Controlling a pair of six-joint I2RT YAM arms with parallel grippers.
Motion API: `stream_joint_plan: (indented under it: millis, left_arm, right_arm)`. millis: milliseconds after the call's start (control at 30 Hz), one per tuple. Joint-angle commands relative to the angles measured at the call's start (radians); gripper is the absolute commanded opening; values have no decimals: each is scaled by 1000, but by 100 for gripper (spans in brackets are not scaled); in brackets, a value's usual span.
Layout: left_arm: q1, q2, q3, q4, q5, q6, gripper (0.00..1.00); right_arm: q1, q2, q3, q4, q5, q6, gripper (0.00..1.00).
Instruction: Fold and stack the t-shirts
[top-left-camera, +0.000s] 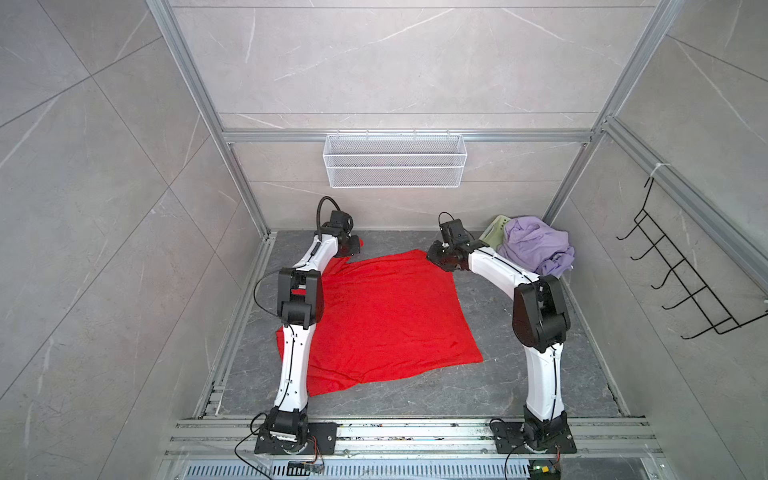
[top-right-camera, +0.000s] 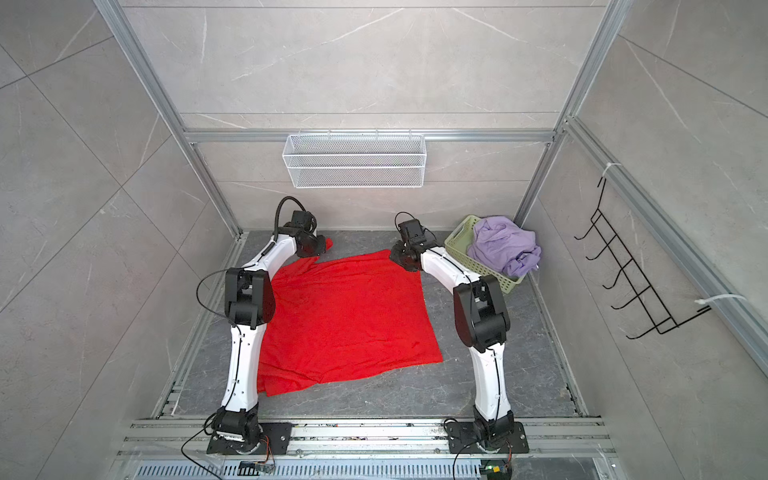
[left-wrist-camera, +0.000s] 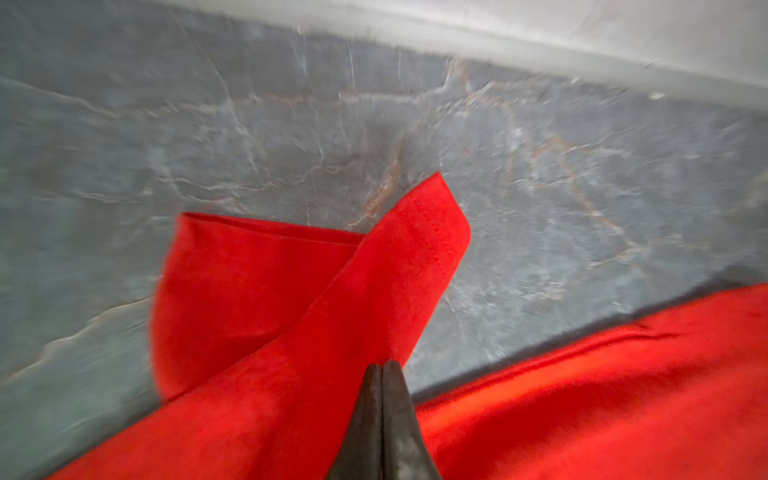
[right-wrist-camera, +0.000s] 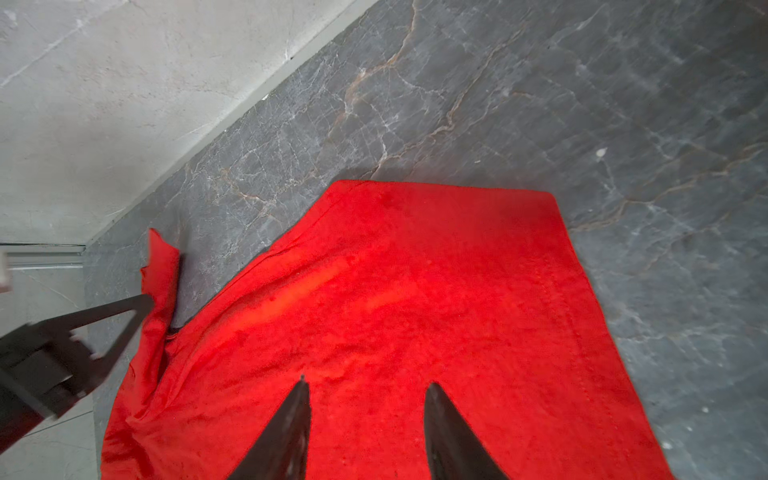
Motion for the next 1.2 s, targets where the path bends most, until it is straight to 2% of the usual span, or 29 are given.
stream_joint_plan:
  millis: [0, 167, 267, 333, 367, 400, 433, 467, 500, 533, 667, 833, 1000, 1167]
  left_arm:
    - [20, -220, -55, 85, -12, 27, 0]
    - [93, -351, -191, 166, -54, 28, 0]
    - [151, -353, -218, 188, -93, 49, 0]
    - [197, -309, -204, 202, -80, 28, 0]
    - [226, -276, -181, 200, -53, -1, 18]
    - [254, -235, -152, 193, -26, -41, 44]
    - [276, -201, -121, 176, -3, -82, 59]
    - [296, -167, -91, 163, 26, -131, 70]
    - [314, -141, -74, 155, 52, -172, 77]
    - [323, -133, -75, 152, 61, -205, 79]
    - [329, -213, -235, 264, 72, -225, 82]
    - [325, -319, -352, 221, 106, -200, 82]
    - [277, -472, -556, 206, 128, -177, 82]
    - [216, -600, -718, 185, 133, -171, 82]
  right_arm:
    - [-1, 40, 19, 23, -15, 14, 46]
    - [-1, 53, 17, 36, -23, 27, 46]
    - [-1, 53, 10, 35, -28, 30, 46]
    - [-1, 51, 5, 32, -29, 30, 46]
    - [-1, 50, 4, 31, -32, 30, 46]
    - [0, 51, 1, 29, -34, 30, 46]
    - [0, 50, 1, 26, -35, 32, 46]
    - [0, 48, -2, 27, -38, 35, 46]
    - [0, 47, -5, 29, -40, 37, 46]
    - [0, 47, -7, 31, -39, 39, 46]
    - [2, 43, -16, 44, -35, 45, 46]
    - [1, 76, 59, 15, 5, 4, 47]
    - [-12, 199, 302, -107, 128, -84, 50]
    - [-30, 392, 617, -258, 164, -165, 53]
